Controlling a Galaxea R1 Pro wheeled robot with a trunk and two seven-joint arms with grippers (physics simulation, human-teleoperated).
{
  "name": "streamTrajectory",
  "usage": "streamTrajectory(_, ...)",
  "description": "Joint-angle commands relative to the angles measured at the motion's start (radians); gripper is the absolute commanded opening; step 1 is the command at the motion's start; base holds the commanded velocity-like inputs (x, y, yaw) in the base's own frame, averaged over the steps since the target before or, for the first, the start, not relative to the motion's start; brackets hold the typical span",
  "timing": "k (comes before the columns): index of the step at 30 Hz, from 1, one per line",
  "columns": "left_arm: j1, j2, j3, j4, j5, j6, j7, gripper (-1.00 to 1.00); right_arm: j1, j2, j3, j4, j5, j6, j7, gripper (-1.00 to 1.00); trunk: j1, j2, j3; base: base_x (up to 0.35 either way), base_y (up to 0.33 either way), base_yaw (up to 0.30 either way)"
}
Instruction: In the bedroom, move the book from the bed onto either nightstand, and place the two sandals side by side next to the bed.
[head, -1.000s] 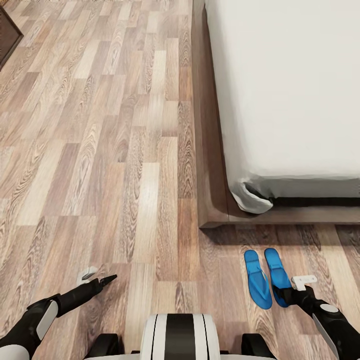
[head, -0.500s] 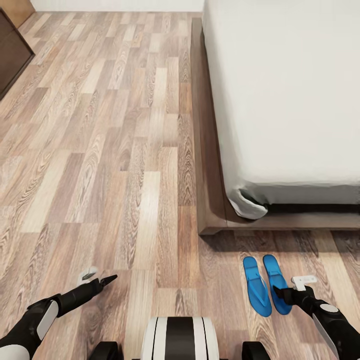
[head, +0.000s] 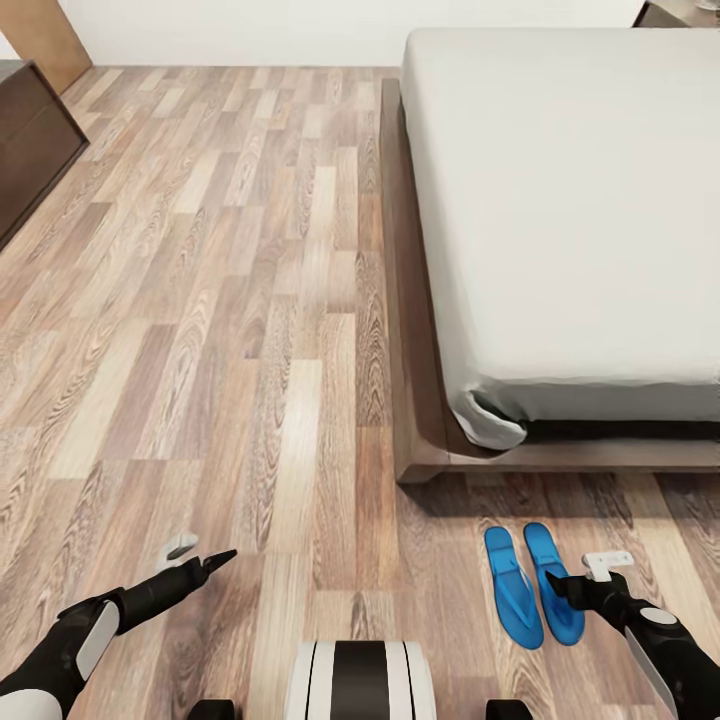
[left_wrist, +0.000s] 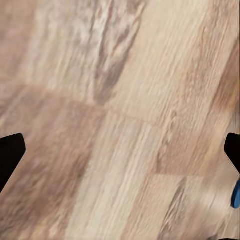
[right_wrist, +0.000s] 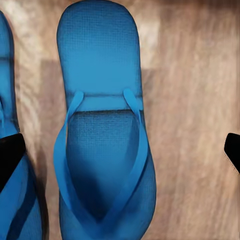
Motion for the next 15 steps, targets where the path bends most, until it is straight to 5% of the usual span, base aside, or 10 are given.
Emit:
streamTrajectory(1, 0.0, 0.0, 0.001, 0.0, 0.006, 0.008, -0.002, 1.0, 0.0, 0.0, -0.005, -0.002, -0.001, 0.008, 0.008, 1.0, -0.001, 0.0, 0.003, 0.0, 0.0, 0.0)
streamTrajectory(6, 0.0, -0.001, 0.001, 0.0, 0.006, 0.008, -0.002, 1.0, 0.0, -0.004, -0.008, -0.003, -0.005, 0.011, 0.011, 1.0, -0.003, 0.001, 0.023, 0.0, 0.0, 0.0)
streamTrajectory(10, 0.0, -0.001, 0.001, 0.0, 0.006, 0.008, -0.002, 1.0, 0.0, -0.005, -0.009, -0.011, -0.007, 0.085, 0.026, 1.0, -0.005, 0.002, 0.038, 0.0, 0.0, 0.0)
streamTrajectory(15, 0.0, 0.0, 0.001, 0.0, 0.006, 0.008, -0.002, 1.0, 0.0, -0.008, -0.012, -0.015, -0.009, 0.191, 0.197, 1.0, -0.007, 0.003, 0.058, 0.0, 0.0, 0.0)
